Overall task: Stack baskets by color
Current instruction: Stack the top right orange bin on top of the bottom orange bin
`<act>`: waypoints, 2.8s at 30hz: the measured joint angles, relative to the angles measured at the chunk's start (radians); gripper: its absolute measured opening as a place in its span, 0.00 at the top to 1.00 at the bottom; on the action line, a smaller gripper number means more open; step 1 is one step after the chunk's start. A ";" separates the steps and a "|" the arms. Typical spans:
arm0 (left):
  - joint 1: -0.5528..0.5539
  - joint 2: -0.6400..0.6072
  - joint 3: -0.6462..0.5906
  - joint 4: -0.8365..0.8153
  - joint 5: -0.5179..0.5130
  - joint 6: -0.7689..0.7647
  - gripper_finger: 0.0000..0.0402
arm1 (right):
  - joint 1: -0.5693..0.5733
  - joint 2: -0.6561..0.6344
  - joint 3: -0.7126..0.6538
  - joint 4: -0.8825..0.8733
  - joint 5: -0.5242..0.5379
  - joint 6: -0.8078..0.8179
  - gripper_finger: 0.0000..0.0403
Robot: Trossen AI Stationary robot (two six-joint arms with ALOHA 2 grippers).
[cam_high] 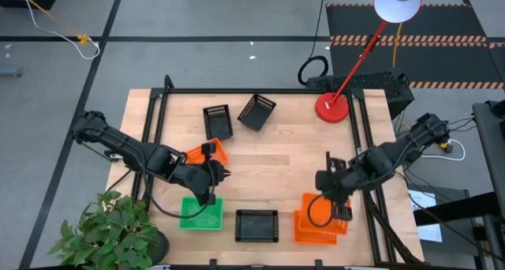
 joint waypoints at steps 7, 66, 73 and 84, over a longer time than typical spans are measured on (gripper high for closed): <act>0.001 0.000 0.000 0.075 0.000 0.044 0.94 | 0.014 0.071 0.010 0.007 -0.119 -0.022 0.98; -0.071 0.000 0.000 0.116 0.011 0.023 0.94 | -0.118 -0.034 -0.625 0.699 -0.332 -0.054 0.97; -0.071 0.000 0.000 0.116 0.011 0.022 0.94 | -0.118 -0.033 -0.631 0.714 -0.330 -0.053 0.96; -0.071 0.000 0.000 0.116 0.010 0.020 0.94 | -0.118 -0.033 -0.631 0.713 -0.303 -0.003 0.75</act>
